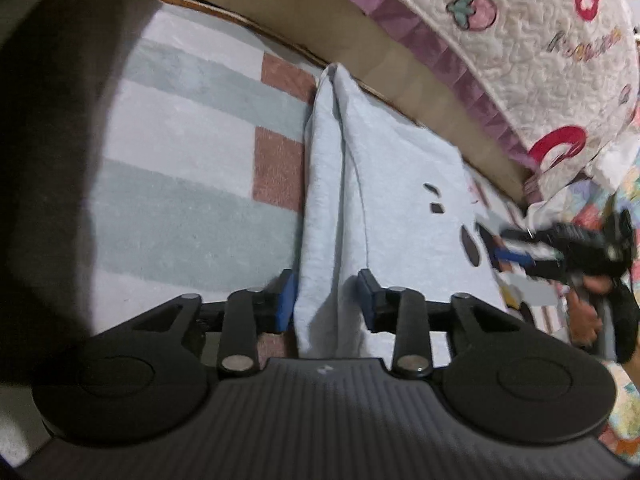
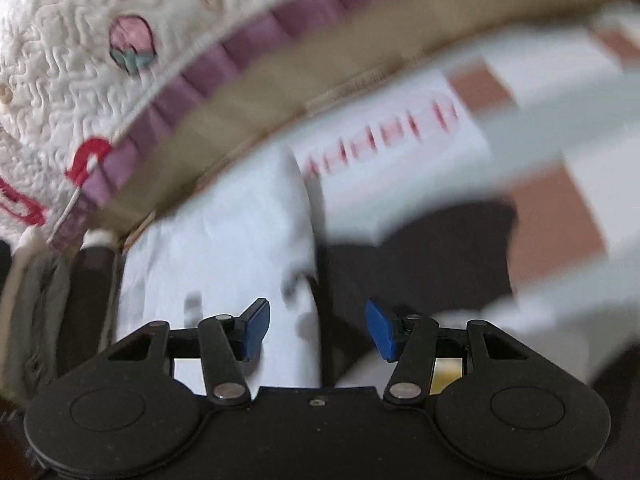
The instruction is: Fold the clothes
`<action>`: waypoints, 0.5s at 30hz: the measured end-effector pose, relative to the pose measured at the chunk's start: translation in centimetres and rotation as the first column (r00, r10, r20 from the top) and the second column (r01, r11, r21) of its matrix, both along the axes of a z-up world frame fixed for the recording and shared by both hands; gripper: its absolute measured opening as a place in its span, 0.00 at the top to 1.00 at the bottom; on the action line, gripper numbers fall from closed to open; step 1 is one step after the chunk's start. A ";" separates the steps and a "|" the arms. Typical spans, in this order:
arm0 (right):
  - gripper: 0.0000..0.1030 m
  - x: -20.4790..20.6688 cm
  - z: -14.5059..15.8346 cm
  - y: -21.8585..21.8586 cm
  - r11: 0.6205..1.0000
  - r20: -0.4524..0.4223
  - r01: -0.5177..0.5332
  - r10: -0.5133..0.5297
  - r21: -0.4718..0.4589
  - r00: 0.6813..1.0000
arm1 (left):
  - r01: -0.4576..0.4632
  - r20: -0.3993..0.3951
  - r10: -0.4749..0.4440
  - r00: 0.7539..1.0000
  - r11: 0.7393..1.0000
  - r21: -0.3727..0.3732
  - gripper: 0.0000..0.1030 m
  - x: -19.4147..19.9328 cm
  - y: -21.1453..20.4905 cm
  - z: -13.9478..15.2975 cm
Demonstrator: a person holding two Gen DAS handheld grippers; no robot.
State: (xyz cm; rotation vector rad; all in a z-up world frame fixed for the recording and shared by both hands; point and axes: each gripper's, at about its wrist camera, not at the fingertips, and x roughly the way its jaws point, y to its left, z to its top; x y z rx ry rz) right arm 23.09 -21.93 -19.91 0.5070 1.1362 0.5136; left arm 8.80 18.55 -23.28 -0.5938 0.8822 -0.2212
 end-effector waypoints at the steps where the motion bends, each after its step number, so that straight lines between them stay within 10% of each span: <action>1: 0.43 -0.6 -0.8 -0.3 0.999 -0.028 -0.023 0.024 0.037 0.999 | 0.005 0.003 -0.005 1.000 1.000 -0.001 0.65 0.4 0.0 0.0; 7: 0.43 -2.4 -2.7 0.5 0.969 -0.077 -0.175 0.190 0.172 0.979 | 0.049 0.012 -0.048 0.999 0.999 -0.019 0.60 3.3 0.2 -0.2; 13: 0.43 -2.2 -2.1 0.6 0.971 -0.047 -0.207 0.214 0.121 0.976 | 0.121 0.004 -0.122 0.993 0.989 0.082 0.55 6.0 -1.7 0.6; 15: 0.43 -2.0 -2.0 0.3 0.978 -0.031 -0.186 0.190 0.099 0.981 | 0.174 0.002 -0.175 0.985 0.983 0.063 0.74 5.6 -2.2 0.6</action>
